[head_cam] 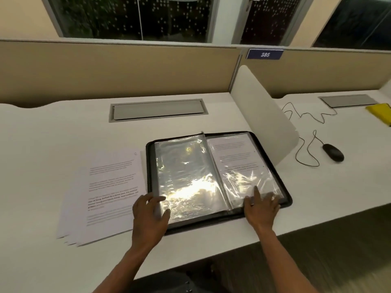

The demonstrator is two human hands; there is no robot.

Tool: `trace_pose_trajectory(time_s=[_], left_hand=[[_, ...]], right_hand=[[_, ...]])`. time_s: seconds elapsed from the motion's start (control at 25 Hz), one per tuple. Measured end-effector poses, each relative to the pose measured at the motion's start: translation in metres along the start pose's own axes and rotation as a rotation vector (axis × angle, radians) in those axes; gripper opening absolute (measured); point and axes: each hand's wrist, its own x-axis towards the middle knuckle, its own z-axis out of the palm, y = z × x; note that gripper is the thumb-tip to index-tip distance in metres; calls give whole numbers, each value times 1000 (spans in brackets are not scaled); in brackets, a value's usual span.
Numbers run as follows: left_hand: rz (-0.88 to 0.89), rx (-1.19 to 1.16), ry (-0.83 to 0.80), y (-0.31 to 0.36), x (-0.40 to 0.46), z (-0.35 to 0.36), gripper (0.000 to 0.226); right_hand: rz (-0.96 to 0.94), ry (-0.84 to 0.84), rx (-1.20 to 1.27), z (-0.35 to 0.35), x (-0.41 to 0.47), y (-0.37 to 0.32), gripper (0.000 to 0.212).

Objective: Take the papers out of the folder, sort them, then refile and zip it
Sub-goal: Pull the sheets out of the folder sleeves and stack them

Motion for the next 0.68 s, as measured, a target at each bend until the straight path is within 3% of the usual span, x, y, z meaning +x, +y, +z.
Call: trace_pose_trajectory(time_s=[0.2, 0.32, 0.4, 0.56, 0.68], left_hand=[[143, -105, -95, 65, 7, 44, 34], [113, -202, -150, 108, 16, 64, 34], [4, -267, -206, 136, 27, 73, 48], [-183, -407, -246, 160, 52, 85, 76], [-236, -377, -174, 148, 60, 92, 59]], right_hand=[[-102, 159, 174, -6, -7, -20, 60], [-385, 295, 179, -9, -30, -40, 61], [-571, 335, 71, -12, -48, -52, 64], [-862, 220, -51, -18, -75, -65, 65], [-1133, 89, 163, -20, -76, -52, 47]])
